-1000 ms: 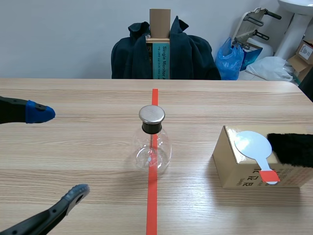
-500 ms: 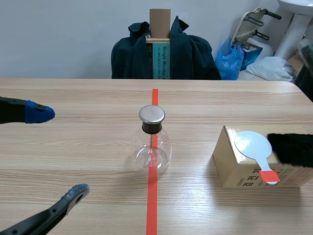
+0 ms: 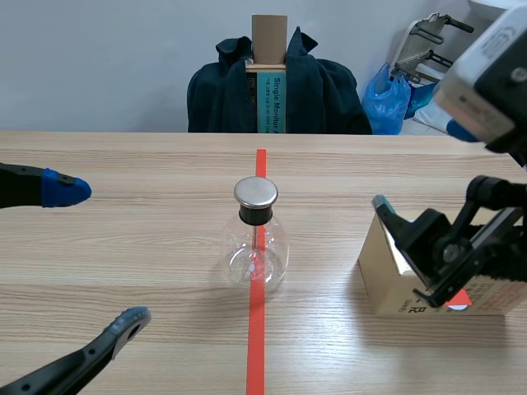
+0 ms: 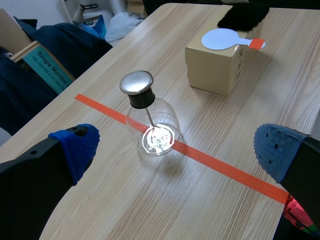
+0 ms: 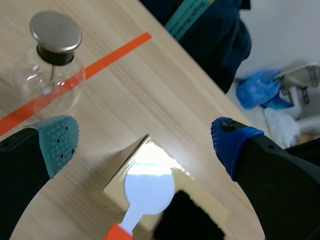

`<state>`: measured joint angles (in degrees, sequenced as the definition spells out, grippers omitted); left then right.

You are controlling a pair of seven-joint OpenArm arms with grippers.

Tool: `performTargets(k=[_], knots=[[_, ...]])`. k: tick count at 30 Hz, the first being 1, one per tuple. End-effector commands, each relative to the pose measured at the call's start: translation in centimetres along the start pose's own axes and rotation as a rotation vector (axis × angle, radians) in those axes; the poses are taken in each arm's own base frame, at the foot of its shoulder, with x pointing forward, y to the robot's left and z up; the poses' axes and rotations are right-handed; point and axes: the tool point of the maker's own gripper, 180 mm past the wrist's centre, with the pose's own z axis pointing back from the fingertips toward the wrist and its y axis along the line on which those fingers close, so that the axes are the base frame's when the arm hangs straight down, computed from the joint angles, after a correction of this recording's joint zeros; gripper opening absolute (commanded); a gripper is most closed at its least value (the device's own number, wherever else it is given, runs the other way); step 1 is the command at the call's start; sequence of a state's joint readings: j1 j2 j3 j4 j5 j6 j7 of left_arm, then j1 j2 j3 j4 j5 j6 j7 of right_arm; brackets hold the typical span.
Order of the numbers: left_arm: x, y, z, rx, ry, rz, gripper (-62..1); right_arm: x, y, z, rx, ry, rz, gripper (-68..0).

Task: Do the electroscope experiment.
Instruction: 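Return to the home posture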

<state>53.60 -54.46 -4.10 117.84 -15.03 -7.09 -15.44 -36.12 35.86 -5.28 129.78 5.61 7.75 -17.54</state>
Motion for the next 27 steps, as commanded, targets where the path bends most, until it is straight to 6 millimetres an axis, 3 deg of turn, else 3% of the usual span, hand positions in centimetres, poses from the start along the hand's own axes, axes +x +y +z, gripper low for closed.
performTargets(k=[1,11,27], knots=[[0.6,0.0,-0.1,0.007,-0.029,0.011,1.4,-0.5,-0.4,0.0,-0.014,0.022,0.000,-13.7],[0.6,0.0,-0.1,0.007,-0.029,0.011,1.4,-5.3,0.6,-0.5,0.016,0.155,-0.026,-13.7],[0.6,0.0,-0.1,0.007,-0.029,0.011,1.4,-5.3,0.9,-0.7,0.019,0.126,-0.040,-13.7]])
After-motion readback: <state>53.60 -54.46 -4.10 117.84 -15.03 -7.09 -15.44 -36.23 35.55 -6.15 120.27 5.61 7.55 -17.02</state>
